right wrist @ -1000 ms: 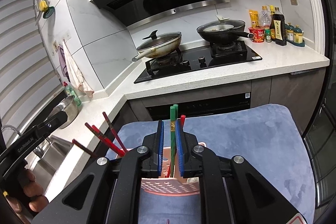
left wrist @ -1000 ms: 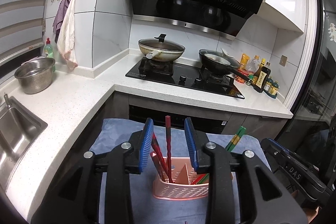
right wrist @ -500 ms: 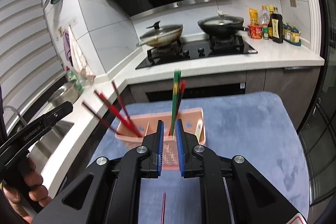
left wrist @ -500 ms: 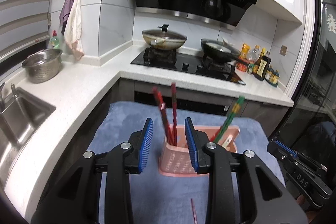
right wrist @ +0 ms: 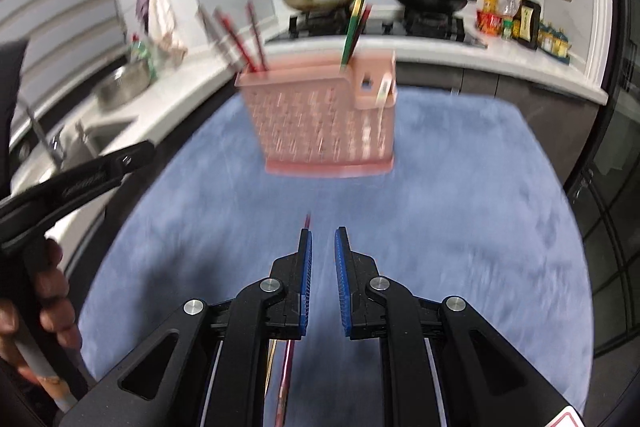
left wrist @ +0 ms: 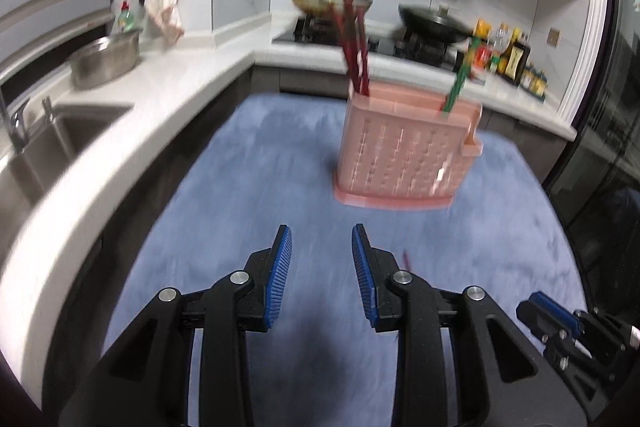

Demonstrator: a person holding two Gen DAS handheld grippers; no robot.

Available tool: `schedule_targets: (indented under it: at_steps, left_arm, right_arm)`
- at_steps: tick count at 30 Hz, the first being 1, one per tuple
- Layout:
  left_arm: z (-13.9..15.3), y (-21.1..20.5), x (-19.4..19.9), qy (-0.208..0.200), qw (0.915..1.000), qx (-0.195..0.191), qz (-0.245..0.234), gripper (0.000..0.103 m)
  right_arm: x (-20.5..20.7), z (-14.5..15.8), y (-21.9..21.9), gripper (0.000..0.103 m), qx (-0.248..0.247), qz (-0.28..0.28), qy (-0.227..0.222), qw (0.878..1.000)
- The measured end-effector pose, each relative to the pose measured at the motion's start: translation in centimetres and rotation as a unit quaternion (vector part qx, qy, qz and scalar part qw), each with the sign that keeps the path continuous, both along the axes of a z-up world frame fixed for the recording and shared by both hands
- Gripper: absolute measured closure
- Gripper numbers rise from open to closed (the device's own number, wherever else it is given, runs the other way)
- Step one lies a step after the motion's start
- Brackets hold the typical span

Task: Organize utensils
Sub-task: 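Move back and grasp the last red chopstick with the right tool, then grasp the gold spoon handle with the left tool while the right tool holds the chopstick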

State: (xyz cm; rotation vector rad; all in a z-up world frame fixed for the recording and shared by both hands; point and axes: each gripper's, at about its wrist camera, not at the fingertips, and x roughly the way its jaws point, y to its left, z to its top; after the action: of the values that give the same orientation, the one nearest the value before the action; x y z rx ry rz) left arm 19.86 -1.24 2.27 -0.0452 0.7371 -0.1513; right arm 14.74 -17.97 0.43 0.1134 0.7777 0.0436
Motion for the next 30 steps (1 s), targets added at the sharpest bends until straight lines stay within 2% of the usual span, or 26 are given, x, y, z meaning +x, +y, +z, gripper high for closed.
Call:
schedule_targets:
  at_steps: [5, 12, 30]
  left_arm:
    - [-3.8, 0.5, -2.7, 0.041, 0.9991, 0.012, 0.001, 0.073]
    - [-7.0, 0.9, -5.6, 0.077, 0.9967, 0.023, -0.003, 0.073]
    - [-9.8, 1.0, -8.0, 0.118, 0.9923, 0.034, -0.018, 0.073]
  right_arm:
    - [-3.5, -3.8, 1.8, 0.09, -0.007, 0.015, 0.039, 0.999]
    - [-5.8, -6.6, 3.4, 0.09, 0.004, 0.025, 0.07, 0.997]
    - [-6.2, -10.1, 4.0, 0.092, 0.014, 0.026, 0.111, 0.993]
